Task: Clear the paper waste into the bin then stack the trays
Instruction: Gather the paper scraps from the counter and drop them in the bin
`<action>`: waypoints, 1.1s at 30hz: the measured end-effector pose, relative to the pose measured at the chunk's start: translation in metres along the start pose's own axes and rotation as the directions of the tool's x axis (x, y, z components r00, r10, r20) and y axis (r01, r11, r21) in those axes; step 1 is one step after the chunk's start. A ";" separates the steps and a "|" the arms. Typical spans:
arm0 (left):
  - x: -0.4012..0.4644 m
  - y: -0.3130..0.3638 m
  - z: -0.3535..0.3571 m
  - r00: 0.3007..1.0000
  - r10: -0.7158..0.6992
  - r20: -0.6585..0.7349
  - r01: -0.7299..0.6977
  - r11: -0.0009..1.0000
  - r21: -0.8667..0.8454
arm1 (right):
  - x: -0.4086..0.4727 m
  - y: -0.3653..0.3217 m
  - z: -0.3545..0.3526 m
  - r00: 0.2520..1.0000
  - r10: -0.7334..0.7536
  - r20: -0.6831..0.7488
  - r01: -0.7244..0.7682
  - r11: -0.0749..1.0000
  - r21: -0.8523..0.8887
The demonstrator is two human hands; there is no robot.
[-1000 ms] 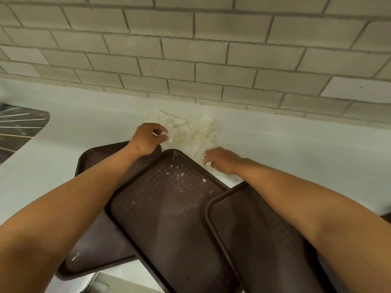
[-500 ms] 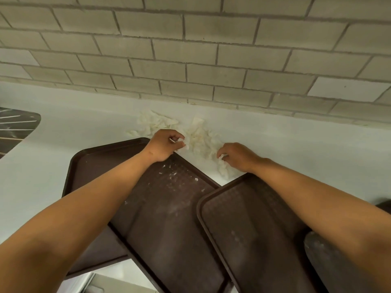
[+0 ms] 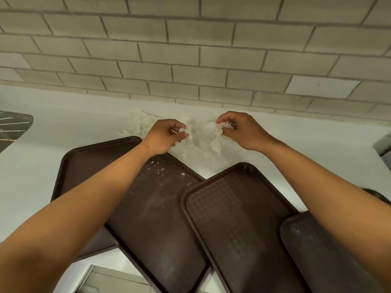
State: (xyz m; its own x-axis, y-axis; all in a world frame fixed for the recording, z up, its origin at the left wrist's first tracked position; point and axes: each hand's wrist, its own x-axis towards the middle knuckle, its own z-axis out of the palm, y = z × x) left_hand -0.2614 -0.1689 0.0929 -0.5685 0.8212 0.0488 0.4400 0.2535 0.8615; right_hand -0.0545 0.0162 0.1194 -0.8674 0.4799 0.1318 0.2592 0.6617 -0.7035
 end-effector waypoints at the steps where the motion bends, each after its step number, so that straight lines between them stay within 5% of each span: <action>1: -0.003 0.003 0.002 1.000 -0.002 0.002 0.002 1.000 -0.016 | -0.004 0.001 -0.002 1.000 0.017 -0.008 -0.016 0.999 0.032; 9: -0.035 0.015 0.021 1.000 0.014 0.005 -0.014 0.992 -0.125 | -0.058 0.005 -0.004 0.982 0.159 -0.097 -0.120 0.938 0.324; 33: -0.156 0.067 0.117 0.996 -0.083 0.017 0.084 0.942 -0.325 | -0.203 0.032 0.004 0.969 0.249 0.010 -0.206 0.777 0.595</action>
State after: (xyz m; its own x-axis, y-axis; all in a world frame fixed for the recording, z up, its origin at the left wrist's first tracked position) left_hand -0.0617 -0.2197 0.0839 -0.5914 0.8057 -0.0315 0.1407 0.1416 0.9799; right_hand 0.1285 -0.0624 0.0675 -0.7800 0.6234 -0.0543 0.1268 0.0726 -0.9893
